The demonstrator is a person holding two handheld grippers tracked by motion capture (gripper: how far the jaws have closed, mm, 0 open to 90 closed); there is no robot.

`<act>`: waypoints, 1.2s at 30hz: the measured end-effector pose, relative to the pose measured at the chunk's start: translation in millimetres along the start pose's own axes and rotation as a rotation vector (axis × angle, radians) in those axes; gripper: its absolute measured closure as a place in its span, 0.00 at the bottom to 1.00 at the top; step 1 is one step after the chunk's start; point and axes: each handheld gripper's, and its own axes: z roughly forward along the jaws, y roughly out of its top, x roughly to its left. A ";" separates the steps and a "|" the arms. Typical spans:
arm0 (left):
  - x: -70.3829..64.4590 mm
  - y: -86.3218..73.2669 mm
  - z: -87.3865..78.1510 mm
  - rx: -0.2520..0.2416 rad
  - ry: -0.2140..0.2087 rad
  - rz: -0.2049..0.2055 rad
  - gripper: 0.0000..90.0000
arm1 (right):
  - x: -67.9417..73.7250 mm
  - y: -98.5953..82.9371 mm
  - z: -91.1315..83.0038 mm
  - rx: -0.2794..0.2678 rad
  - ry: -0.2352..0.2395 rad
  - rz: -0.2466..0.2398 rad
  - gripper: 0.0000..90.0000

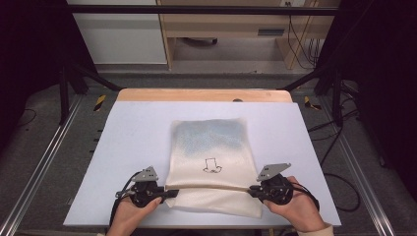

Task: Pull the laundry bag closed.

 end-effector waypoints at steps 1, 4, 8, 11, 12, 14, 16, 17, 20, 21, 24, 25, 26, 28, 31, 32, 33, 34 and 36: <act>0.1 0.0 0.0 0.000 0.001 0.000 0.93 | -0.1 -0.3 0.1 -0.002 0.000 0.001 0.91; 0.2 -0.2 -0.3 0.003 0.008 0.003 0.93 | 0.0 -0.2 0.9 -0.005 0.001 0.001 0.91; 0.5 0.1 -1.0 -0.001 0.016 0.004 0.93 | 1.0 0.0 0.6 -0.007 0.003 -0.010 0.91; 1.2 -0.5 0.0 0.001 0.016 0.000 0.93 | 1.0 -0.2 1.8 -0.008 0.009 -0.010 0.91; 1.3 -0.5 0.2 0.001 0.016 -0.001 0.93 | 0.6 -0.5 1.8 -0.012 0.009 -0.014 0.91; 0.9 -0.5 0.4 0.002 0.015 0.001 0.93 | -0.1 -1.1 1.4 -0.012 0.013 -0.016 0.91; 0.5 -0.6 0.3 0.003 0.016 0.005 0.93 | -0.6 -2.1 1.6 -0.010 0.011 -0.010 0.91; 0.2 -0.6 0.0 0.003 0.017 0.006 0.93 | -0.7 -2.8 1.6 -0.008 0.010 -0.006 0.91; 0.0 -0.5 -0.3 0.003 0.013 0.006 0.93 | -1.7 -4.5 2.7 -0.010 0.013 0.001 0.91; -0.1 -0.5 -0.2 0.002 0.015 0.007 0.93 | -2.0 -4.7 2.9 -0.010 0.014 0.004 0.91; -0.1 0.0 -1.2 -0.004 0.011 0.006 0.93 | -1.9 -4.7 2.7 -0.011 0.014 0.005 0.91; -0.2 0.1 -1.6 -0.007 0.015 0.005 0.93 | -2.0 -4.8 2.3 -0.007 0.012 0.008 0.91; 0.1 0.3 -2.1 -0.009 0.015 0.006 0.93 | -2.5 -5.0 2.3 -0.007 0.012 0.009 0.91; 0.3 0.2 -2.3 -0.008 0.014 0.006 0.93 | -3.7 -6.1 2.8 -0.004 0.009 0.010 0.91; 0.1 0.3 -2.1 -0.008 0.015 0.007 0.93 | -5.1 -8.2 2.4 0.001 0.007 0.014 0.91; 0.1 0.3 -2.4 -0.009 0.016 0.007 0.93 | -5.1 -8.9 2.4 -0.005 0.009 0.020 0.91; 0.1 0.2 -2.7 -0.010 0.016 0.004 0.93 | -5.3 -9.8 1.8 -0.003 0.007 0.025 0.91; 0.2 0.2 -2.8 -0.010 0.015 0.004 0.93 | -6.2 -11.3 1.9 -0.006 0.007 0.027 0.91; 0.1 0.2 -2.8 -0.010 0.017 0.004 0.93 | -7.3 -13.2 1.5 -0.007 0.009 0.028 0.91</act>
